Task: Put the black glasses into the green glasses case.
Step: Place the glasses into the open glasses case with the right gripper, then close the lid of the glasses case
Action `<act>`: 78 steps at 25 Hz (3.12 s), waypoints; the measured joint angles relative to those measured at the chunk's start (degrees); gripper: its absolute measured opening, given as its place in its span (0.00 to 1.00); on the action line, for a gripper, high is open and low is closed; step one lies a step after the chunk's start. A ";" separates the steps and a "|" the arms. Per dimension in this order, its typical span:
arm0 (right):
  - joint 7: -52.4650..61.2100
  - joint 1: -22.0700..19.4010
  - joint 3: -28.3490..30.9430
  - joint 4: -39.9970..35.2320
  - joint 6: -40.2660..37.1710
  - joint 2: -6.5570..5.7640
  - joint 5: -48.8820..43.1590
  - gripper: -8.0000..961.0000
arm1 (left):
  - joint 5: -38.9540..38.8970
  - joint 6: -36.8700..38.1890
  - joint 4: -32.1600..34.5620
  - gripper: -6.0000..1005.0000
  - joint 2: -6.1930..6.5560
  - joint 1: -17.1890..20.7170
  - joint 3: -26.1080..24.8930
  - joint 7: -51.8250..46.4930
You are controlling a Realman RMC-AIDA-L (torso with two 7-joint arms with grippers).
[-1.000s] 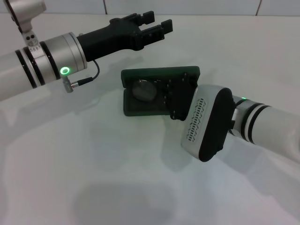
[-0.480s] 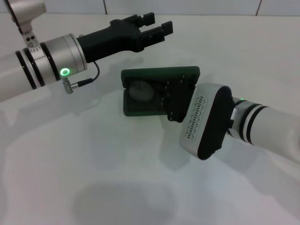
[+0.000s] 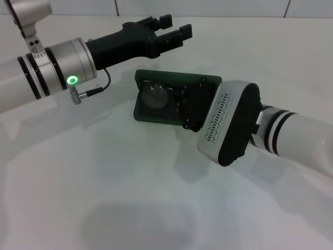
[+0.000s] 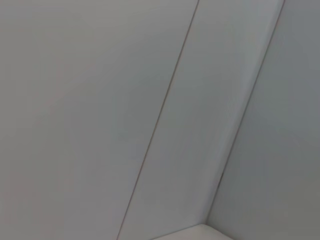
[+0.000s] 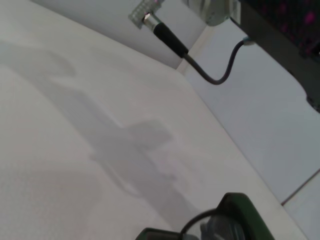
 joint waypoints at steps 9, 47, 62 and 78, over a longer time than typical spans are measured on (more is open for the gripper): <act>0.00 0.01 -1.23 0.59 0.36 0.09 0.05 0.09 | 0.00 -0.13 0.00 0.71 0.00 0.00 0.00 0.00; -2.34 -2.67 -0.70 -2.18 1.66 0.60 -1.91 0.41 | -0.01 -0.37 -0.10 0.71 -0.08 0.92 -0.27 0.56; 9.25 -8.66 13.81 5.26 -39.16 -5.47 -2.84 0.43 | 7.66 -10.94 0.66 0.71 0.79 -1.81 0.00 -3.72; 13.22 -4.13 38.65 38.41 -79.58 -6.96 -2.87 0.43 | 23.64 -23.37 0.75 0.71 0.05 -9.79 5.11 -15.86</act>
